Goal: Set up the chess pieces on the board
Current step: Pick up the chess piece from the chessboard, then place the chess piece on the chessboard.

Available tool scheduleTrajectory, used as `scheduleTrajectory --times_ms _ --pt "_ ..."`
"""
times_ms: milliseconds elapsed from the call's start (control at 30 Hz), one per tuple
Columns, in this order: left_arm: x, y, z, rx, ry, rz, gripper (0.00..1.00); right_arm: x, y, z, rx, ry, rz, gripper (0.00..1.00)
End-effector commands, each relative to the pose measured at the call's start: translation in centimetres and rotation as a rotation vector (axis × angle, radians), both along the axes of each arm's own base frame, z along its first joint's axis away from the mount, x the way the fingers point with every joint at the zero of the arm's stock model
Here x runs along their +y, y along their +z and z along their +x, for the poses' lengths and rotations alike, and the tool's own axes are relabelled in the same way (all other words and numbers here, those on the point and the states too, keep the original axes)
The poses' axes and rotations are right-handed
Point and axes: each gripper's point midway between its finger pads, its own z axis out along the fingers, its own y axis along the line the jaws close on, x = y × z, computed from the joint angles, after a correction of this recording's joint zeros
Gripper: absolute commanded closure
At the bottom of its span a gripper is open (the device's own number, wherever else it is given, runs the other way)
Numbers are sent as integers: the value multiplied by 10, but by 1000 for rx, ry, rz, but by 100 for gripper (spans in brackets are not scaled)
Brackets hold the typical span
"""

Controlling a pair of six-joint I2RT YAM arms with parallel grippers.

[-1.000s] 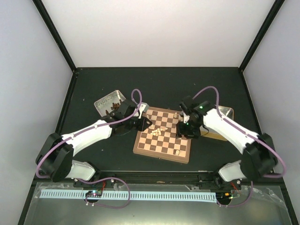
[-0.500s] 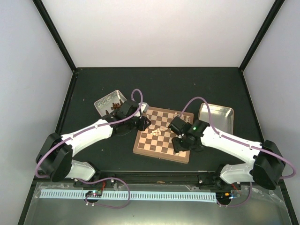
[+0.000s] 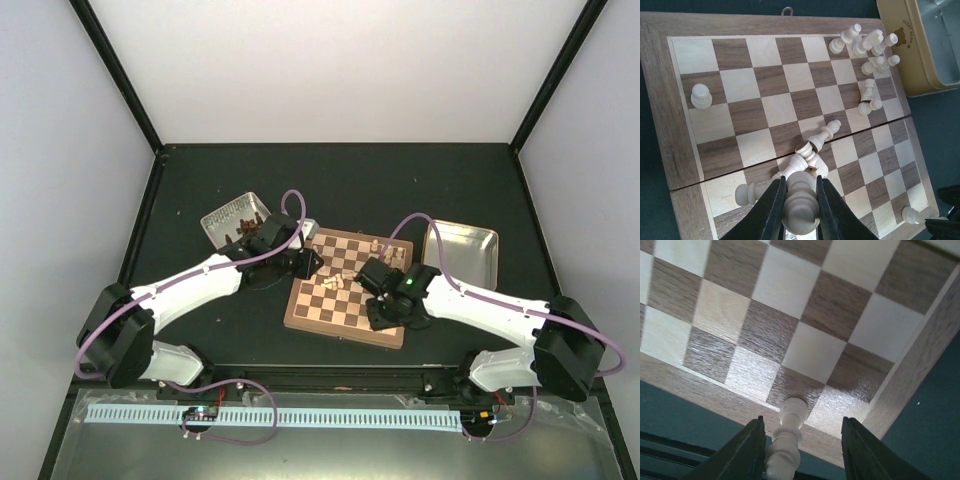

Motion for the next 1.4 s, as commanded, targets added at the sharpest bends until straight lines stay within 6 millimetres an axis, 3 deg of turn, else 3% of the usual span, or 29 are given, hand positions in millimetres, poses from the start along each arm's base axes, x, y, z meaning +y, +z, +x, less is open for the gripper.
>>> scheduleTrajectory --times_ms 0,200,333,533,633,767,933,1367 --pt "-8 16 9 -33 11 -12 98 3 -9 -7 33 -15 20 60" --pt "-7 16 7 -35 12 -8 98 9 -1 -1 9 -12 35 84" --pt "-4 19 8 -51 23 0 98 12 12 11 -38 -16 21 89" --pt "5 23 8 -83 42 22 98 21 58 68 -195 -42 16 89" --pt "7 23 10 -92 54 27 98 30 65 103 -222 -56 48 90" --pt "7 27 12 -92 74 17 98 38 63 147 -225 -63 25 90" --pt "11 28 12 -98 91 14 98 52 54 184 -211 -48 22 90" --pt "14 21 9 -83 103 8 99 61 18 215 -157 -32 -41 90"
